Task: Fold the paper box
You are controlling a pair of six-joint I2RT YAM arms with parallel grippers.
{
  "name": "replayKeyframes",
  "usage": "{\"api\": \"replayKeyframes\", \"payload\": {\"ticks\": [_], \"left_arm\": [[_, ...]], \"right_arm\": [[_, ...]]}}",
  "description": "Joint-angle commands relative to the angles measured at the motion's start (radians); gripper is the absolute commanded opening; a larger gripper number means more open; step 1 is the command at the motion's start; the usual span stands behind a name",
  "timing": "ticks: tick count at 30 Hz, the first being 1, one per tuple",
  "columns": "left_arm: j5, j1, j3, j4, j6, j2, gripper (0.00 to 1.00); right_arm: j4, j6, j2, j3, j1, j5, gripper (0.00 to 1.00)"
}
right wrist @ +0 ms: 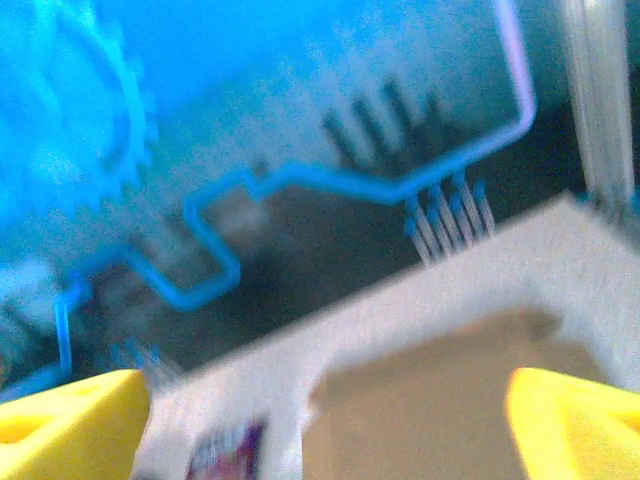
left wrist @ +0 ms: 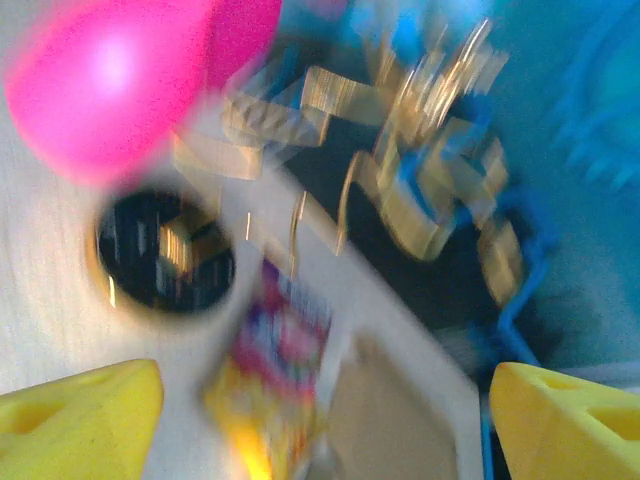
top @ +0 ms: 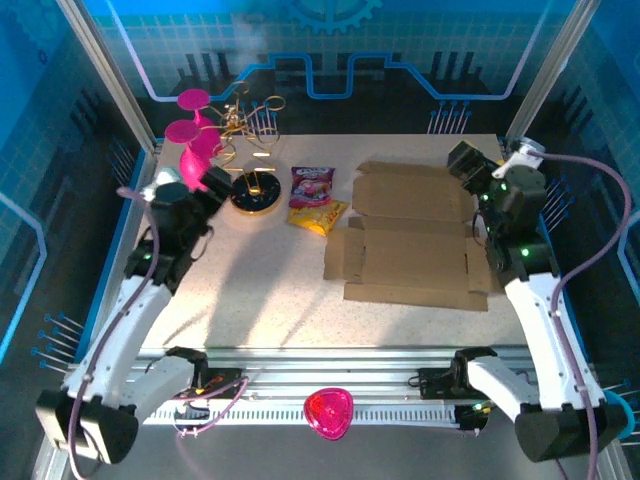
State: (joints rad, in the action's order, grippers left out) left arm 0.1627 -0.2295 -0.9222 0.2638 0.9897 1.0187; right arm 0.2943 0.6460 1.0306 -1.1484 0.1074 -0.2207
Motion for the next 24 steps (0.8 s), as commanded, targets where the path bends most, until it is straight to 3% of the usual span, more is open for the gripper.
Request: {"api": "replayKeyframes", "payload": {"ticks": [1,3,6,9,17,24], "left_arm": [[-0.152,-0.212,0.054,0.204,0.307,0.058,0.76],[-0.171,-0.338,0.141,0.091,0.438,0.077,0.71],[-0.120,-0.520,0.239,-0.098,0.573,0.138,0.69],[-0.086,-0.606,0.251,-0.260,0.617,0.252,0.70],[-0.034,-0.624,0.301,-0.679,0.726,0.529,0.67],[-0.041,-0.636,0.238,-0.755,0.770,0.693,0.64]], "right_arm": [[0.498,0.165,0.136,-0.042,0.067,0.209,0.62],[0.508,0.177,0.147,0.008,0.105,0.272,0.54],[0.439,0.208,0.108,0.145,0.110,0.354,0.53],[0.372,0.246,0.065,0.240,0.087,0.407,0.55],[0.231,0.357,0.003,0.417,0.024,0.558,0.58],[0.174,0.397,-0.019,0.487,-0.026,0.615,0.59]]}}
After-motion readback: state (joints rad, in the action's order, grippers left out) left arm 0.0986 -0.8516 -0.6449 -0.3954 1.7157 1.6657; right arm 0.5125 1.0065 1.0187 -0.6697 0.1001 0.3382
